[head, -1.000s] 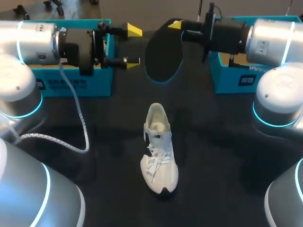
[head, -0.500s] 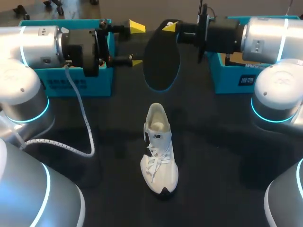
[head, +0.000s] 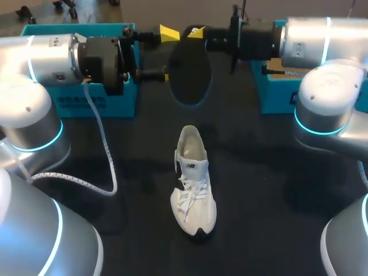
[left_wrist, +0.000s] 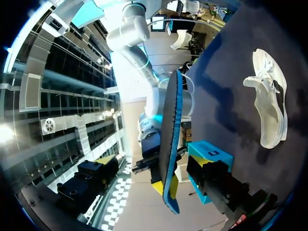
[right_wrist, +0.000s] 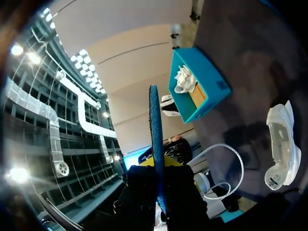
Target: Take the shoe out of the shoebox, open the shoe tongue, remove and reinsert the insole, then place the shoe into the shoebox
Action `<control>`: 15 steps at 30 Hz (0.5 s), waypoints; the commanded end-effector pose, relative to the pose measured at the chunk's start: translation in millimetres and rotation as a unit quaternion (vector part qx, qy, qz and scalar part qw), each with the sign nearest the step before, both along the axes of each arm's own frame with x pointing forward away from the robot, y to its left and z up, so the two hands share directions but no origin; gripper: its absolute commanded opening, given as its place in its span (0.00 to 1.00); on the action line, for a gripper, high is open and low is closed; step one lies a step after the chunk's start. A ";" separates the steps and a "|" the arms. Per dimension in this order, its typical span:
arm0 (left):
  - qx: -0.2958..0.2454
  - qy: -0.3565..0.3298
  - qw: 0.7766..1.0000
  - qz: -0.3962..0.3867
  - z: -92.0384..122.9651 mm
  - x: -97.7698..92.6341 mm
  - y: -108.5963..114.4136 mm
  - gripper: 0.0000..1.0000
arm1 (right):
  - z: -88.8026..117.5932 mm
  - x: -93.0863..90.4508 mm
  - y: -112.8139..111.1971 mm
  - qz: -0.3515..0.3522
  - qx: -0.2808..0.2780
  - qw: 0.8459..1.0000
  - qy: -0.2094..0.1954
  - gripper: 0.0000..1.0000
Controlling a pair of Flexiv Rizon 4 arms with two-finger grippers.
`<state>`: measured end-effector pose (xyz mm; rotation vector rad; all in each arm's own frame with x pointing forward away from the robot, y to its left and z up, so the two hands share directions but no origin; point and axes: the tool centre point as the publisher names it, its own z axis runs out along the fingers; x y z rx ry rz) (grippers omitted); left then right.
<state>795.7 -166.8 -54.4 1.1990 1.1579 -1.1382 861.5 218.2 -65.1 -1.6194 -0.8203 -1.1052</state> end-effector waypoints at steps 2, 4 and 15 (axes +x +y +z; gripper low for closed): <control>-0.001 0.000 1.000 -0.001 -1.4 2.3 -5.9 0.69 | -1.5 7.4 13.9 0.009 0.001 1.000 0.002 0.00; -0.001 0.000 1.000 -0.002 -1.8 3.4 -7.6 0.33 | -2.1 6.8 15.6 0.010 0.002 1.000 0.002 0.00; 0.002 0.007 1.000 0.004 -9.2 9.6 -15.1 0.00 | -0.8 1.2 17.2 0.010 0.009 1.000 -0.010 0.00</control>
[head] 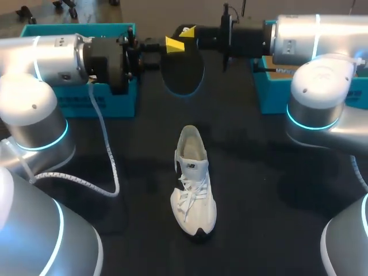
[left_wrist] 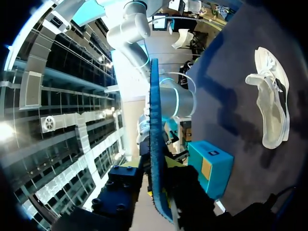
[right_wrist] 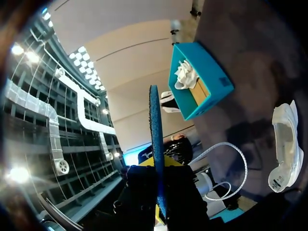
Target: Take the shoe out of the shoebox, open the shoe tongue, remove and reinsert the insole, then place the shoe into the shoebox
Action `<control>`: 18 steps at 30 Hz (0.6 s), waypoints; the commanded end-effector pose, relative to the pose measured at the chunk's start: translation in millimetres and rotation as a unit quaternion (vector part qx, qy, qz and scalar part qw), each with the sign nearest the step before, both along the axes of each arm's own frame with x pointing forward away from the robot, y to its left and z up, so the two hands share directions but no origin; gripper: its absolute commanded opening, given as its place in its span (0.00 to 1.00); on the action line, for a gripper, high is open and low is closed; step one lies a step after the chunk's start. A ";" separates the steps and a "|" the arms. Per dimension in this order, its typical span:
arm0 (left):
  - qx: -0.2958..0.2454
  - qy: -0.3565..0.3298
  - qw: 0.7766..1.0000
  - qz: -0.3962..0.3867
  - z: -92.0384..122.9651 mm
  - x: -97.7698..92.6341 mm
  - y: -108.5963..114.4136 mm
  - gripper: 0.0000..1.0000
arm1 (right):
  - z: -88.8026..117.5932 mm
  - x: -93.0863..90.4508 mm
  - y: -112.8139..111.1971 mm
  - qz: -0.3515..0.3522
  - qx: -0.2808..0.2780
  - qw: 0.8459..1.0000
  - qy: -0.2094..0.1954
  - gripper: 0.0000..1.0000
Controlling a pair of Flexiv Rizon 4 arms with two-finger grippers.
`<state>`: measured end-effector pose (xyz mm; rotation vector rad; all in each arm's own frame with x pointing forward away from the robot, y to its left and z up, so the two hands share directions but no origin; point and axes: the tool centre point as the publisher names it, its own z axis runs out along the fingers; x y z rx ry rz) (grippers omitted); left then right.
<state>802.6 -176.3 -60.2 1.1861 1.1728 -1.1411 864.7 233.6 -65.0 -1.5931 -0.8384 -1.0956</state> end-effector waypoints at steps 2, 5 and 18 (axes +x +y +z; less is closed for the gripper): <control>0.003 0.001 1.000 -0.003 -4.4 1.2 -5.9 0.00 | 0.0 -3.2 1.0 -0.004 0.004 1.000 -0.009 0.00; 0.004 0.001 1.000 -0.004 -4.9 -1.1 -5.7 0.00 | 0.4 -5.4 0.4 -0.002 0.005 1.000 -0.012 0.00; -0.003 0.001 1.000 -0.005 4.7 -4.8 9.9 0.00 | 8.5 -41.3 -34.7 0.005 0.008 0.998 -0.062 1.00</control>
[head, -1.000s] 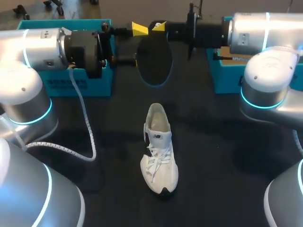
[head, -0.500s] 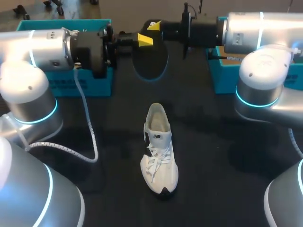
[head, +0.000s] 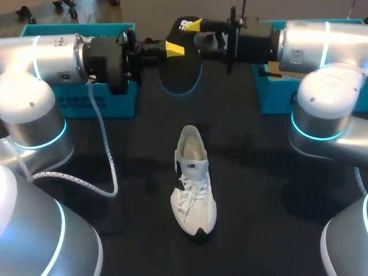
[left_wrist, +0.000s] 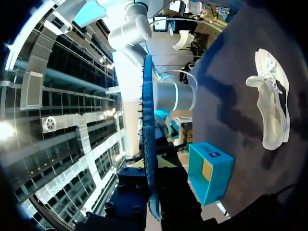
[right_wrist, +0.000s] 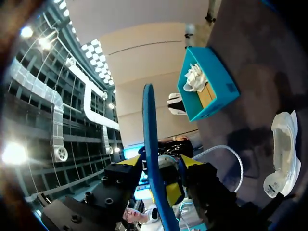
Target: Take the shoe out of the shoebox, open the shoe tongue, remove and reinsert the insole, then place the shoe into the shoebox
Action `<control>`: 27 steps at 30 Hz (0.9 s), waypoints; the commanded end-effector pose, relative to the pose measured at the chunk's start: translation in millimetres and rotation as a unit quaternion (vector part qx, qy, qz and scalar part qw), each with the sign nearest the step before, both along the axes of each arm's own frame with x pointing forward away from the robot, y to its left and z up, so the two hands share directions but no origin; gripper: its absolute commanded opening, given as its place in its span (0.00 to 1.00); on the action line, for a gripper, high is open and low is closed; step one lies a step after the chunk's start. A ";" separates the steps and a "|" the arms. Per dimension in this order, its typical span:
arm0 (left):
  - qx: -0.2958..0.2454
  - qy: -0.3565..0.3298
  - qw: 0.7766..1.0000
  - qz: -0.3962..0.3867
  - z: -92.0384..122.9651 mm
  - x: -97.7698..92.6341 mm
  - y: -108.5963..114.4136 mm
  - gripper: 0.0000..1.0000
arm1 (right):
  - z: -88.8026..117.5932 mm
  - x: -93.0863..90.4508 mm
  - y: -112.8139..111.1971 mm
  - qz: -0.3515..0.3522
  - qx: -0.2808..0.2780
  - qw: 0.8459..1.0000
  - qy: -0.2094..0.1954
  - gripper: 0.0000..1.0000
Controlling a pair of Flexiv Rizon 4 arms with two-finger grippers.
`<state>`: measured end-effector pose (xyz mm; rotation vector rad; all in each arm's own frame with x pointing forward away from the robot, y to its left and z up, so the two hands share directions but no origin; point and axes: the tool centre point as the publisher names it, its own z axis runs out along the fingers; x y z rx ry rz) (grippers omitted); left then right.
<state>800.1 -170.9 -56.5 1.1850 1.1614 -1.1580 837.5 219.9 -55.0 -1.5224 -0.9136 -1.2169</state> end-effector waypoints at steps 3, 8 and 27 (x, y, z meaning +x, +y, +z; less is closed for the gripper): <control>0.001 -0.002 1.000 0.000 1.9 -2.6 5.5 0.00 | -1.5 -14.1 -21.0 0.006 0.000 1.000 0.004 1.00; 0.012 -0.004 1.000 -0.001 2.3 -4.4 6.9 0.00 | -1.5 -14.1 -21.0 0.006 0.000 1.000 0.004 1.00; 0.022 0.008 1.000 -0.010 -6.4 6.6 9.0 0.00 | -3.7 -38.3 -69.6 0.079 0.002 0.994 -0.073 1.00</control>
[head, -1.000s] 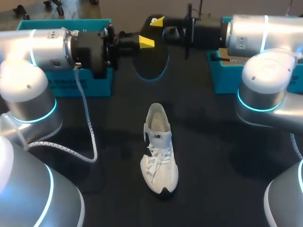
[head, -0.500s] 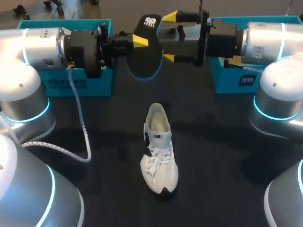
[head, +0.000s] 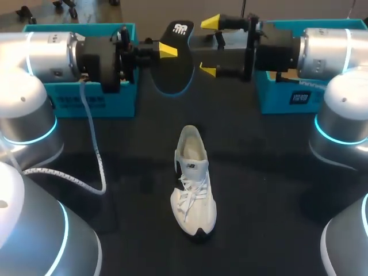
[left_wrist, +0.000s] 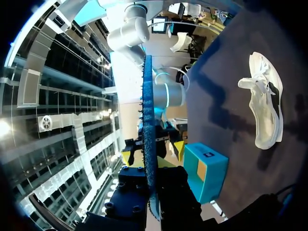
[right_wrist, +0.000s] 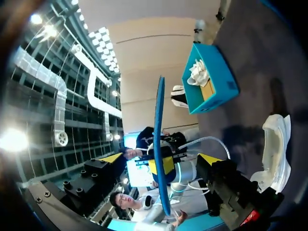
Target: Take the shoe out of the shoebox, open the shoe tongue, remove and reinsert the insole, then place the shoe into the shoebox
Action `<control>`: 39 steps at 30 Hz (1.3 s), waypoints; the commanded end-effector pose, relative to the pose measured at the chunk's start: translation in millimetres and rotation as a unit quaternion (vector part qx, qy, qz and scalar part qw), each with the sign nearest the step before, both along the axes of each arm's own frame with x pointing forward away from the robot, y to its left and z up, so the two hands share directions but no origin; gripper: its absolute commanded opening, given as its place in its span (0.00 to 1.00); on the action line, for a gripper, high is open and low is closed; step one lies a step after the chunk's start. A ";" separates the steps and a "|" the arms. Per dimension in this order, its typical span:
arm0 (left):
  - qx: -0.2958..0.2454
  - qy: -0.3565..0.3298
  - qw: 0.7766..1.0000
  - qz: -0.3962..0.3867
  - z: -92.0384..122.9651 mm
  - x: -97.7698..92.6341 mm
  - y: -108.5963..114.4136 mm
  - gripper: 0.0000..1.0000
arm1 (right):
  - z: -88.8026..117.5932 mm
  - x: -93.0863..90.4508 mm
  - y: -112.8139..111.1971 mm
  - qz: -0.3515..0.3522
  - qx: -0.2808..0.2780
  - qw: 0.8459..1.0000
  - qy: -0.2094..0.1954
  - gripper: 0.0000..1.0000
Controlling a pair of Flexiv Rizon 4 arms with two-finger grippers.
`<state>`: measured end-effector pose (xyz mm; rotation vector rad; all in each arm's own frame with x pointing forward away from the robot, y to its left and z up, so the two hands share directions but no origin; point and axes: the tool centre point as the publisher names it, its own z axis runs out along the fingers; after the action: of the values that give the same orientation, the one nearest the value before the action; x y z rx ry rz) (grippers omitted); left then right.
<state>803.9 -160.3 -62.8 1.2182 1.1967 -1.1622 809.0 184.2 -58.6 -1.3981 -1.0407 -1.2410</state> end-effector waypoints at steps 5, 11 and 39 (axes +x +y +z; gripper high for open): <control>0.001 0.001 1.000 -0.003 0.5 2.9 -2.0 0.00 | 0.7 -17.0 -50.3 0.060 -0.031 0.997 -0.038 1.00; 0.003 -0.001 1.000 -0.004 3.0 0.8 -3.6 0.00 | -4.8 -20.9 -73.8 0.057 -0.038 0.997 -0.046 1.00; 0.013 0.008 1.000 0.000 5.5 -1.5 -6.5 0.00 | -3.4 -23.0 -84.3 0.056 -0.029 0.997 -0.047 1.00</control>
<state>801.9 -166.1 -57.2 1.2270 1.2284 -1.1614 785.5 98.2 -61.2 -1.3166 -1.2120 -1.2114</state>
